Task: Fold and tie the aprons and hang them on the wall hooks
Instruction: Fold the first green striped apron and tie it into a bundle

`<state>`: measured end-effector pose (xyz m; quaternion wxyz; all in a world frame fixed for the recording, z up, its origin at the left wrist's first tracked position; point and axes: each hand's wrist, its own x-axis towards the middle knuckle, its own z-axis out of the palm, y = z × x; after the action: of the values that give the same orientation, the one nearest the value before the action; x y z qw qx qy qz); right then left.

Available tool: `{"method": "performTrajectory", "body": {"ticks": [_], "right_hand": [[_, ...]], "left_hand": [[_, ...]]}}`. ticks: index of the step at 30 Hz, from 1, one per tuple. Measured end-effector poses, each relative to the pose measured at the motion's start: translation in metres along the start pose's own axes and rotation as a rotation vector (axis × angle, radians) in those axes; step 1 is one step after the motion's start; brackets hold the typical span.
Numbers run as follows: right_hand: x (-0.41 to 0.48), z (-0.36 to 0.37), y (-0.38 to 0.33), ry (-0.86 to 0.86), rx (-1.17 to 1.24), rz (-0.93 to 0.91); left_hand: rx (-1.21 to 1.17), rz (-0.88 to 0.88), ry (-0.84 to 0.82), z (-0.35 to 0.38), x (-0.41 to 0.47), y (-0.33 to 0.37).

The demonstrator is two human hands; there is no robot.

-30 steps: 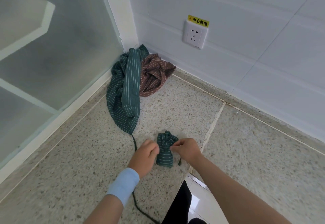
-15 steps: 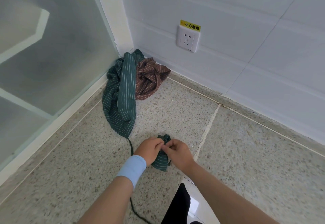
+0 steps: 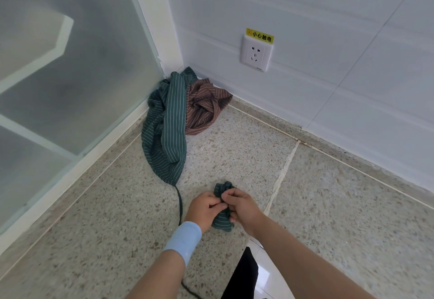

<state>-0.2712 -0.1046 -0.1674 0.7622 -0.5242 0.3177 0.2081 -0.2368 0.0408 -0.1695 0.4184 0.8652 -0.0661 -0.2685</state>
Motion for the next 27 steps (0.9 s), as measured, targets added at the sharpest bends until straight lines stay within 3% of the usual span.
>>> {"method": "performTrajectory", "body": {"ticks": [3, 6, 9, 12, 15, 18, 27], "right_hand": [[-0.002, -0.001, -0.004, 0.015, -0.08, 0.007], [-0.01, -0.01, -0.022, 0.097, -0.731, -0.059], [-0.018, -0.015, -0.045, -0.132, -1.487, -0.024], [-0.023, -0.009, -0.062, -0.287, -1.778, -0.068], [-0.019, -0.006, -0.08, -0.278, -1.773, -0.302], [-0.001, -0.007, -0.086, -0.234, -1.598, -0.456], [0.003, -0.03, -0.039, 0.048, -1.107, -0.354]], "left_hand": [[0.008, -0.015, 0.025, 0.003, 0.004, 0.004], [0.118, 0.022, -0.007, 0.001, 0.011, 0.008], [0.218, 0.069, -0.026, 0.002, 0.016, 0.011], [0.374, 0.12, -0.035, 0.01, 0.021, 0.017], [0.47, 0.133, -0.061, 0.012, 0.027, 0.02], [0.351, 0.181, -0.116, 0.008, 0.026, 0.016], [-0.038, 0.114, 0.052, 0.019, 0.004, -0.009]]}}
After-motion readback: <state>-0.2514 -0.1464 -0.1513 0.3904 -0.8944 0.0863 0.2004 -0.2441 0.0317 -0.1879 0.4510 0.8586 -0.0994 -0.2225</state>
